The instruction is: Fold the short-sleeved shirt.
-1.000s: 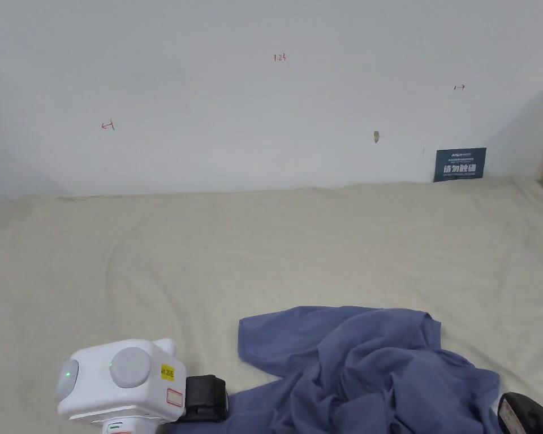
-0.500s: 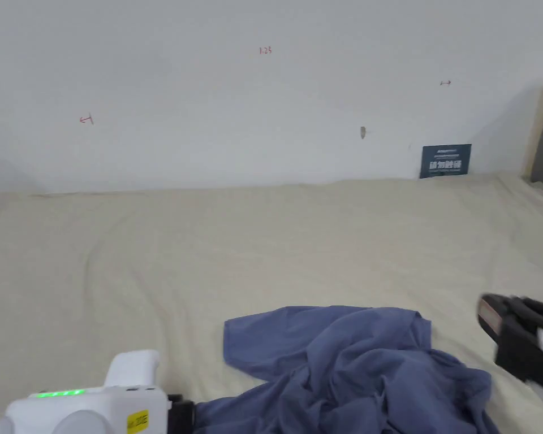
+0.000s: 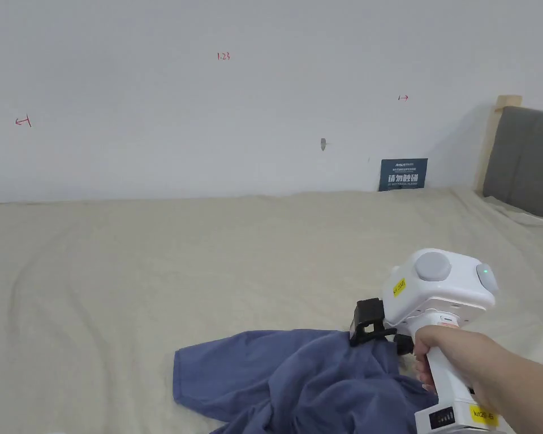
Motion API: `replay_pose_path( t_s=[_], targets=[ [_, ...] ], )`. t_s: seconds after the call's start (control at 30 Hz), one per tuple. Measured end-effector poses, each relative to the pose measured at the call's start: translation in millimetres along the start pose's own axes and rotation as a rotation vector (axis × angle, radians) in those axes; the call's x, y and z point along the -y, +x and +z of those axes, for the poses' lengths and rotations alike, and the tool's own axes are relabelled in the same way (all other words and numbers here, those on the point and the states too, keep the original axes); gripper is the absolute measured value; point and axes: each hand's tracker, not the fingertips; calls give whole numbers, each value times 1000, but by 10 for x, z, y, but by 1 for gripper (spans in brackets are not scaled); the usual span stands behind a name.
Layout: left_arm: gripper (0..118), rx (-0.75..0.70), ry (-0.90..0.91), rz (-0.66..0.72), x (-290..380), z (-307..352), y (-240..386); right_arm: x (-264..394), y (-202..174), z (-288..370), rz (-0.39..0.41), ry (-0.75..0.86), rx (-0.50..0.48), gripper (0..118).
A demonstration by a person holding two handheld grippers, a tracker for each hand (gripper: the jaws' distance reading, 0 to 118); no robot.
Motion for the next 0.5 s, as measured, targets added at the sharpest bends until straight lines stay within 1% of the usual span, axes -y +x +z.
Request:
replay_pose_path(
  t_s=[0.03,0.1,0.13,0.2,0.23,0.27,0.3,0.37,0.4,0.43,0.5],
  targets=[
    [10,1,-9,4,-2,-13,-17,17,-29,-32,23,-5,-25,8],
    [10,13,-12,27,4,-21,-66,79,-113,-18,73,-4,-54,7],
    [10,22,-17,44,-1,-37,-94,110,-146,15,124,15,-52,7],
    [10,39,-13,80,-4,-35,-141,124,-188,93,259,4,-28,7],
    [10,43,-10,87,-4,-24,-155,233,-239,159,291,22,-7,7],
    [10,48,6,114,7,12,-155,278,-218,288,298,56,-9,7],
    [10,53,16,136,4,63,-156,310,-182,434,287,86,-39,7],
    [10,66,36,148,-45,224,-140,418,-114,811,242,118,-156,7],
    [10,69,36,138,-78,314,-118,448,-81,983,229,135,-170,6],
    [10,61,35,125,-135,428,-82,480,-54,1198,220,155,-164,6],
    [10,15,72,58,-297,675,4,544,-24,1648,223,201,-181,6]
  ],
)
